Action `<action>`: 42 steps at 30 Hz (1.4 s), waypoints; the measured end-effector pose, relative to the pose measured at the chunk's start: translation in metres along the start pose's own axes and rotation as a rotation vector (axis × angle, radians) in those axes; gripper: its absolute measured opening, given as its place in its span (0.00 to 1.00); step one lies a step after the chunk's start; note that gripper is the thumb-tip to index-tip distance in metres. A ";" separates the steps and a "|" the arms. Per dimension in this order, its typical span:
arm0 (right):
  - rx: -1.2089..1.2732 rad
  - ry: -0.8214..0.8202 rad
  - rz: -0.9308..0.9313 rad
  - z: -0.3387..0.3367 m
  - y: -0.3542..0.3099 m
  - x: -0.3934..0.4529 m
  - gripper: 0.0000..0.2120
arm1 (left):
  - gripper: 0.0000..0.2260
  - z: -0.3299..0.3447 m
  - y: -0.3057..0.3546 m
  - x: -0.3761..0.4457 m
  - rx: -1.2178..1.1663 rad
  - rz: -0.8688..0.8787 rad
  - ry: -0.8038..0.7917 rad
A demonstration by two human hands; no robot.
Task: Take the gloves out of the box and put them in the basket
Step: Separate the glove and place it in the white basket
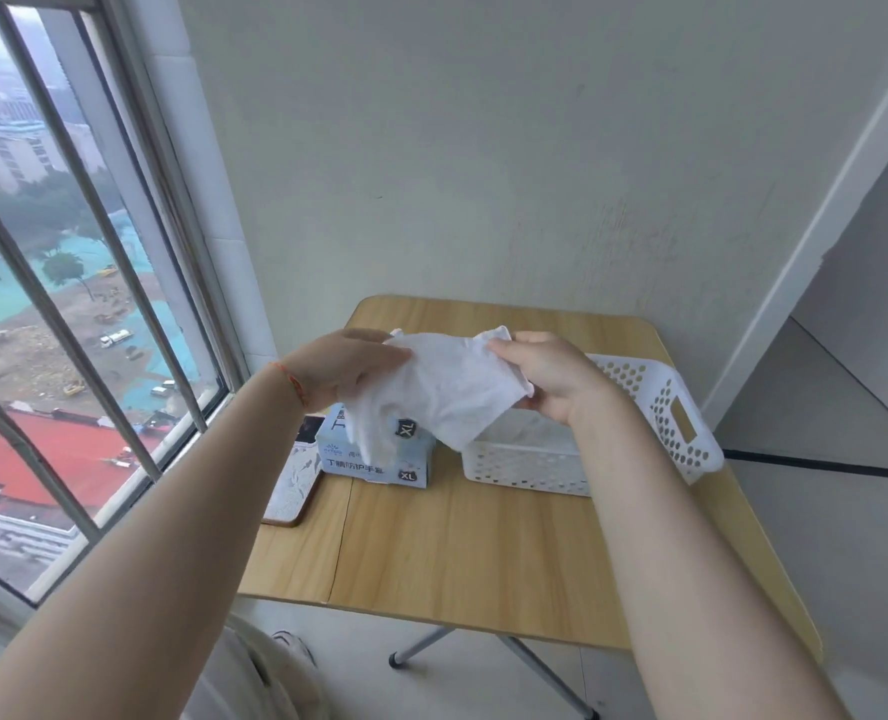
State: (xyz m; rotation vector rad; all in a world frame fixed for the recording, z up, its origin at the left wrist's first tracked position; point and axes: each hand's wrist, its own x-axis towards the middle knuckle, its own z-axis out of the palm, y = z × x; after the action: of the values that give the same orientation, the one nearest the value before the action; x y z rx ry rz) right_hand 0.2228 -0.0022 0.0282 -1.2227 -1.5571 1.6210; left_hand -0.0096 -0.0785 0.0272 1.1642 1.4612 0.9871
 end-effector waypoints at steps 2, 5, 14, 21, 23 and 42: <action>0.013 0.024 -0.010 0.001 0.001 0.000 0.08 | 0.11 -0.001 0.015 0.007 0.283 0.014 0.100; -0.064 0.138 -0.022 -0.007 0.007 0.004 0.06 | 0.04 0.015 0.031 0.025 0.653 0.081 0.212; -0.597 0.429 -0.093 -0.064 0.044 0.010 0.18 | 0.04 0.091 0.028 0.086 1.006 0.233 0.085; -0.930 0.505 0.012 -0.094 0.059 0.001 0.14 | 0.15 0.126 0.013 0.100 1.164 0.382 0.119; -0.986 0.490 0.031 -0.096 0.060 0.000 0.07 | 0.18 0.131 0.006 0.096 1.241 0.475 0.171; -1.024 0.433 0.070 -0.078 0.042 -0.001 0.07 | 0.50 0.107 -0.026 0.059 1.326 0.372 -0.121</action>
State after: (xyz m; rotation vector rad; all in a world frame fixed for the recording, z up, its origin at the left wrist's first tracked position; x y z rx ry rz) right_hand 0.3006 0.0253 -0.0043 -1.9633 -2.0888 0.4307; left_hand 0.0870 -0.0245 -0.0298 2.4256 1.8364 0.0090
